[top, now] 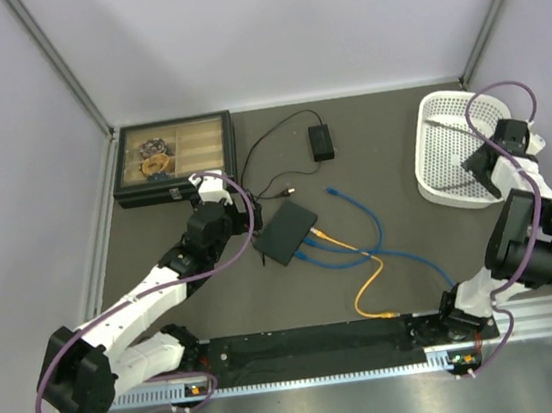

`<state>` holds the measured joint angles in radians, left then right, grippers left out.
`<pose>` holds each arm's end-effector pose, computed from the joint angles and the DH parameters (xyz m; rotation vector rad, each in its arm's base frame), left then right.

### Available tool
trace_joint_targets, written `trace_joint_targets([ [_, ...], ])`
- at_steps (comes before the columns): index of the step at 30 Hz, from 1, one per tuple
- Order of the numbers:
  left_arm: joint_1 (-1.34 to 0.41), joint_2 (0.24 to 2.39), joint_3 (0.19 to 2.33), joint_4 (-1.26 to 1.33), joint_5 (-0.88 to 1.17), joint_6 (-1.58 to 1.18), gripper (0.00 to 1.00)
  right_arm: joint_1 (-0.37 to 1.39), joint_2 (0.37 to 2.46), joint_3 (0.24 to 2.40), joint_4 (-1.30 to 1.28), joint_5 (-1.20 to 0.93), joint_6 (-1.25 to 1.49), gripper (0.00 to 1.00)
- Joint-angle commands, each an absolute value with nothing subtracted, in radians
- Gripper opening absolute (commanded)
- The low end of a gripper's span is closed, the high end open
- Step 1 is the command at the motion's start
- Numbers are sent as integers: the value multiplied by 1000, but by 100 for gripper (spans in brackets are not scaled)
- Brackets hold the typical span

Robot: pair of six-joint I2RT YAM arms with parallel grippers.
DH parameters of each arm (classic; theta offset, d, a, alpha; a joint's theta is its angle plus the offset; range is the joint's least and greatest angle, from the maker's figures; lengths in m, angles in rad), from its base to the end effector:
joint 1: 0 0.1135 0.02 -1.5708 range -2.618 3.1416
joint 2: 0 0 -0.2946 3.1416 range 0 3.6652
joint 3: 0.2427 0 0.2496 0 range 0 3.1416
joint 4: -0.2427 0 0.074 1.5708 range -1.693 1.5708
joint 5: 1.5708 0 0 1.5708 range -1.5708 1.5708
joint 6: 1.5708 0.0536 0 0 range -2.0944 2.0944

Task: Insert the plug into the switch port
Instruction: Pick up the connector from the bin.

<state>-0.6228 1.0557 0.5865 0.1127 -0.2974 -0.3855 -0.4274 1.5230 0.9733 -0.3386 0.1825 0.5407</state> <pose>0.2004 -0.1246 0.2701 0.0289 1.9304 -0.3925 0.2906 -0.1431 0.2340 1.2084 2.1275 -0.1742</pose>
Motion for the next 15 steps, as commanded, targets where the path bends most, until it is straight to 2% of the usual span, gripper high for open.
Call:
trace_joint_targets([
  [1,-627,1049,587,163,-321,-367,99,-436,1598,1055,-360,153,531,70],
  [5,-627,1055,588,163,-322,-365,99,-442,1657,1066,-330,147,541,67],
  [8,-627,1054,592,158,-322,-365,99,-446,1707,1077,-313,123,552,61],
  [11,-627,1057,589,158,-324,-365,99,-448,1726,1081,-288,110,557,47],
  [12,-627,1058,591,160,-325,-364,99,-448,1729,1084,-287,109,557,38],
  [14,-627,1060,589,161,-325,-365,99,-448,1720,1091,-284,104,557,26],
  [15,-627,1060,588,163,-325,-367,99,-448,1710,1092,-284,101,557,15],
])
